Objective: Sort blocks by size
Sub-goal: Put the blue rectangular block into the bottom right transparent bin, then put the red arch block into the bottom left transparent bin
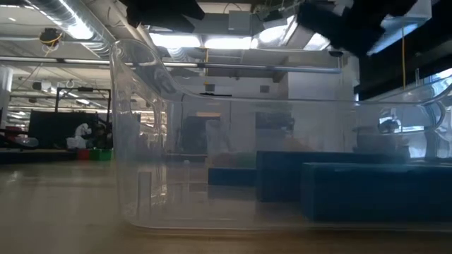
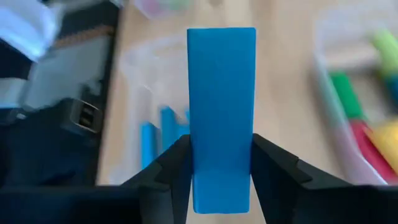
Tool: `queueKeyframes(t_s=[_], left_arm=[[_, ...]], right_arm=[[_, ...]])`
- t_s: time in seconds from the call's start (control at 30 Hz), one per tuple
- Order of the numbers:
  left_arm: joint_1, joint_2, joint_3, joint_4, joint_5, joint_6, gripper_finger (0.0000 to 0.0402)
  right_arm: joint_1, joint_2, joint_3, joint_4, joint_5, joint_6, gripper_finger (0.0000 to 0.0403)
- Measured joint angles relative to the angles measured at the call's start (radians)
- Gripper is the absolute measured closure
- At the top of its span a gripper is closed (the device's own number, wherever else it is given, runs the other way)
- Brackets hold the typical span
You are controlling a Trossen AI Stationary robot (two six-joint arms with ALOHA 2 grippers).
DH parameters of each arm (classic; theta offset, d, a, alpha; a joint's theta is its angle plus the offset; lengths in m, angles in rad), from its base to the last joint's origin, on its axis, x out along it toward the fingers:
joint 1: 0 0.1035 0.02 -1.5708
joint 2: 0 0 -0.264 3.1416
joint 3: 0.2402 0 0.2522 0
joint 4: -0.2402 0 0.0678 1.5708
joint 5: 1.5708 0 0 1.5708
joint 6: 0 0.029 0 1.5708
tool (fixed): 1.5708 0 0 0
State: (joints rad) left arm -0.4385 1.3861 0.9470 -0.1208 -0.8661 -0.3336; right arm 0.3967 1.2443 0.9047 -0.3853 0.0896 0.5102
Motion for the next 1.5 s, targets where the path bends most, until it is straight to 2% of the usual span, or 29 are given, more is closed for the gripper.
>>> queueKeyframes(t_s=[0.33,0.63,0.87,0.97,1.1,1.2,1.27,1.5], left_arm=[[0.0,0.001,0.0,0.002,0.0,-0.002,0.0192],[0.0,0.001,0.0,0.001,0.0,-0.003,0.0192],[0.0,0.001,0.0,0.001,0.0,-0.004,0.0192],[0.0,0.001,0.0,0.001,0.0,-0.004,0.0192],[0.0,0.001,0.0,0.001,0.0,-0.004,0.0192],[0.0,0.001,0.0,0.001,0.0,-0.004,0.0192],[0.0,0.001,0.0,0.0,0.0,-0.004,0.0192],[0.0,0.001,0.0,0.001,0.0,-0.004,0.0192]], right_arm=[[0.116,0.191,0.0,0.325,0.031,-0.072,0.0261],[0.114,0.344,0.0,0.417,0.03,-0.069,0.026],[0.114,0.397,0.0,0.466,-0.073,-0.064,0.0257],[0.114,0.403,0.0,0.467,-0.083,-0.055,0.0235],[0.114,0.403,0.0,0.462,-0.083,-0.054,0.0187],[0.114,0.378,0.002,0.416,-0.109,-0.074,0.016],[0.114,0.353,0.03,0.325,-0.111,-0.069,0.0152],[0.169,0.281,0.201,-0.135,-0.107,0.01,0.0148]])
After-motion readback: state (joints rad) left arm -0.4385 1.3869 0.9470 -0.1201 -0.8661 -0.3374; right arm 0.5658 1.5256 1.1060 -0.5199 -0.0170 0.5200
